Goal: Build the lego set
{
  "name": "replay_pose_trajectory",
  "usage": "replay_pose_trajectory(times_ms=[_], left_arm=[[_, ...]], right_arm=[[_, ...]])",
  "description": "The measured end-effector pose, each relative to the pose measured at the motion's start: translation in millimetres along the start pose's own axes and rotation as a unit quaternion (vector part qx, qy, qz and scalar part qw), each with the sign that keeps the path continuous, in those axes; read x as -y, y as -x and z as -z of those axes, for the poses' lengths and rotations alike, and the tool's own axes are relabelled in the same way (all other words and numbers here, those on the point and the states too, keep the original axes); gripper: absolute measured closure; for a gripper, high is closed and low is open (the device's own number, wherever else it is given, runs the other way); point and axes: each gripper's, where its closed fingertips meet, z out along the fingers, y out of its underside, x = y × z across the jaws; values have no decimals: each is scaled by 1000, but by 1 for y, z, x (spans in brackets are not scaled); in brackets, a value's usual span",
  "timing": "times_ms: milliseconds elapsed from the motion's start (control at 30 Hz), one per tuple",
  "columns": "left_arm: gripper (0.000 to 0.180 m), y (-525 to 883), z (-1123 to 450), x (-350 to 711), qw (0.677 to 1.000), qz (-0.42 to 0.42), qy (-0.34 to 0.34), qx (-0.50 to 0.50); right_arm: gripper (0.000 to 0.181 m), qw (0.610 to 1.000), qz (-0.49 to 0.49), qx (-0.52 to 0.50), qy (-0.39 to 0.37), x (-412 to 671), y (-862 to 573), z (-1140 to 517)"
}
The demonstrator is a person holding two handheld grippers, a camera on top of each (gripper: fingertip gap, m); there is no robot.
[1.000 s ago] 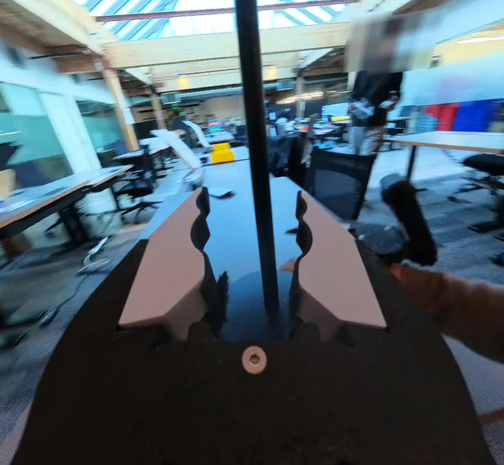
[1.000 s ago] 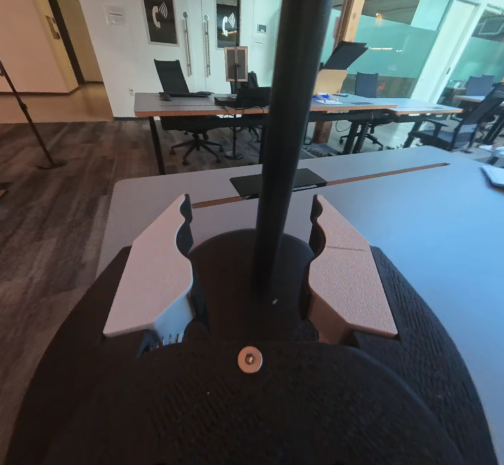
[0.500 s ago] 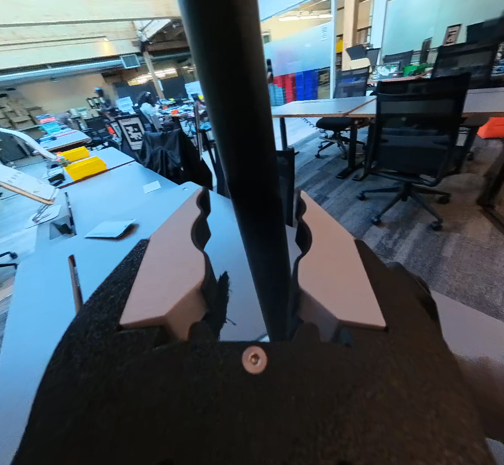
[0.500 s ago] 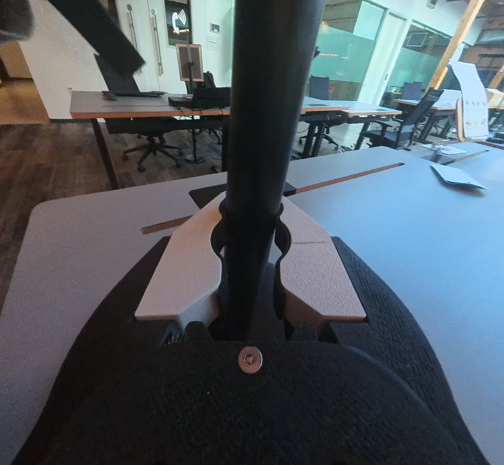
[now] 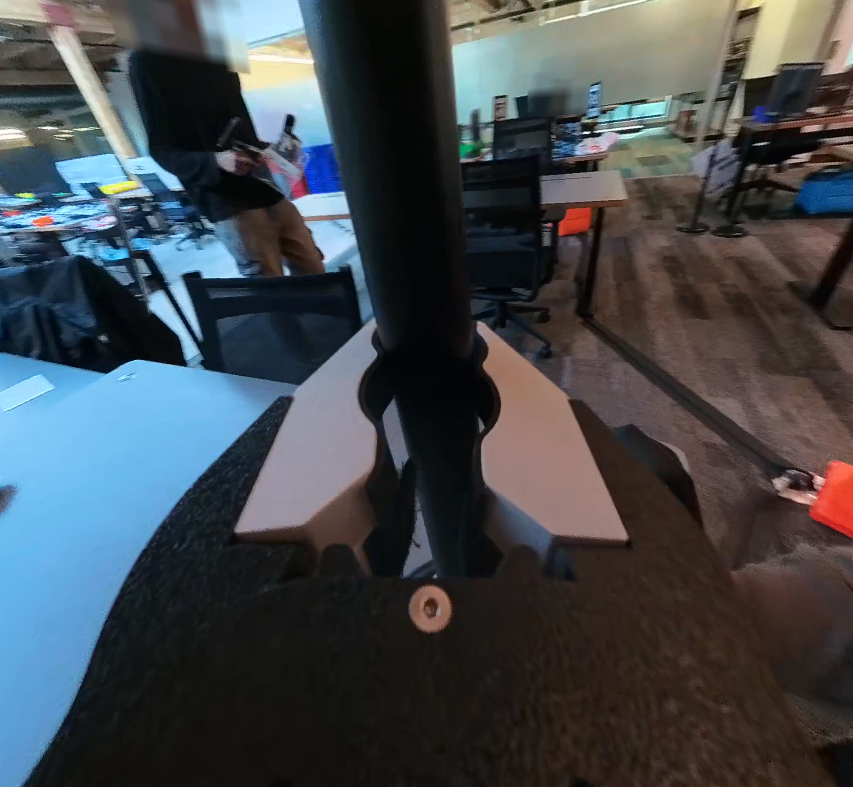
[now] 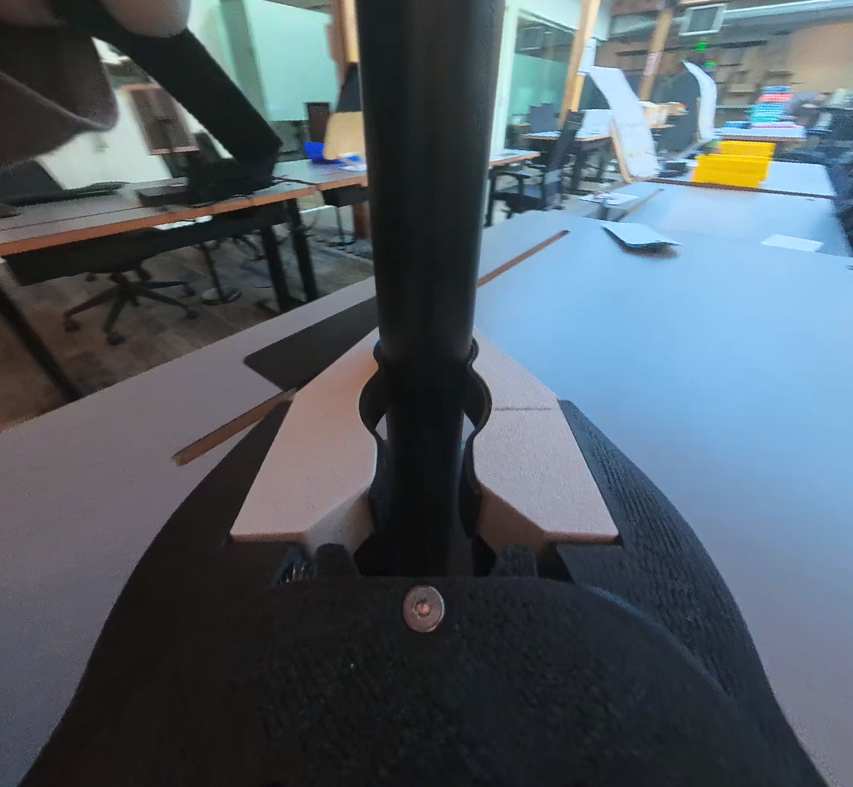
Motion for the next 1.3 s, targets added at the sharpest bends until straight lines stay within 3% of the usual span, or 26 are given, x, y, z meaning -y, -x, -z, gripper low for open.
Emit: replay_pose_trajectory(times_ms=[200,400,533,733,967,1133,1233,1300], left_arm=[[152,-1,18,-3,992,1,8,-125],[153,-5,42,-2,965,-6,-12,-263],[154,-5,60,-1,933,8,-43,-358],[155,-8,79,0,872,56,-25,-485],[156,-9,86,3,833,68,-38,-548],[151,-2,80,4,860,129,-76,-488],[121,13,60,-3,925,161,-90,-332],[114,21,54,-17,963,123,-81,-224]], right_arm=[[153,992,-3,-130,9,1,2,-12],[156,975,-4,-221,12,3,11,-22],[157,970,-1,-242,5,4,18,-27],[156,967,9,-254,-4,5,32,-33],[157,963,3,-268,-16,6,34,-34],[153,979,13,-201,-41,7,43,-34],[146,997,-3,-60,-42,-3,56,-40],[148,999,-28,31,-29,-10,62,-40]])
